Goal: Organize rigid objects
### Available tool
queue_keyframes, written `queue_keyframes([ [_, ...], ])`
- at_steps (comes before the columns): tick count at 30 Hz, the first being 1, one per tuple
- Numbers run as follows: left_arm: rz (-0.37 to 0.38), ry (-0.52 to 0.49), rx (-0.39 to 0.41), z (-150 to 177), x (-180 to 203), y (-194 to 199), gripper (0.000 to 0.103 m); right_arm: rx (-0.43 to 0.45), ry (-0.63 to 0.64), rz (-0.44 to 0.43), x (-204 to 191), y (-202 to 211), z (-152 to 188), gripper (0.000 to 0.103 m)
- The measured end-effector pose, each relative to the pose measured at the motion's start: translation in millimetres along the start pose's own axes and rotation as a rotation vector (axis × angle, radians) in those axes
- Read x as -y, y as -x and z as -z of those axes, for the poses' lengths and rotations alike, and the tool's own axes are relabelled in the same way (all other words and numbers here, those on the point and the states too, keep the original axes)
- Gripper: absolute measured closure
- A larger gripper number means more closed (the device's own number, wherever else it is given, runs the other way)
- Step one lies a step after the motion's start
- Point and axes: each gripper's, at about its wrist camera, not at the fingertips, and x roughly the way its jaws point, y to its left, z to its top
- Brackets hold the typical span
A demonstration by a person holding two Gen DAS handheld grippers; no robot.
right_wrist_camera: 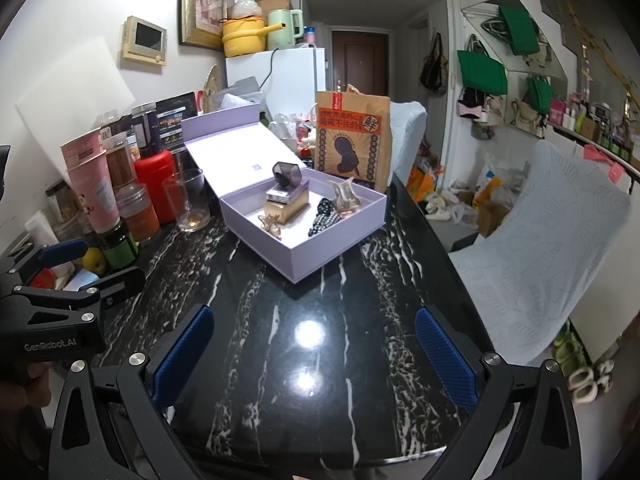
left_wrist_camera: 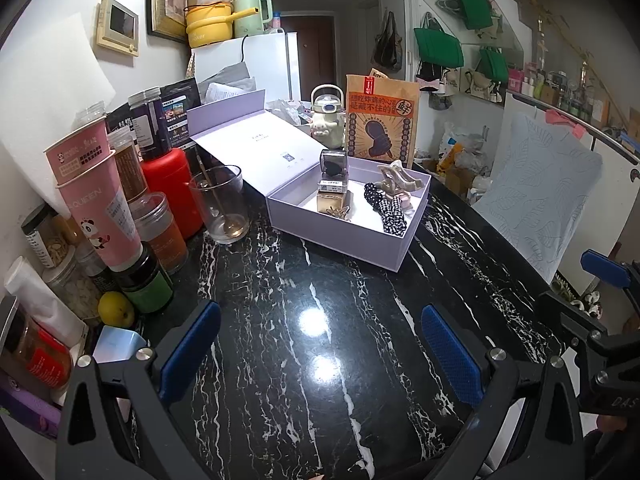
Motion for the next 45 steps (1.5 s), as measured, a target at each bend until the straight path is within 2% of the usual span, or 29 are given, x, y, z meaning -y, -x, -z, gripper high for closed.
queue_keyframes([
  [45,0.005,-0.054,-0.026,4.5,9.9,-6.9,0.001,-0.016,-0.001,0.008,6.5,-5.1,9.2,0.001],
])
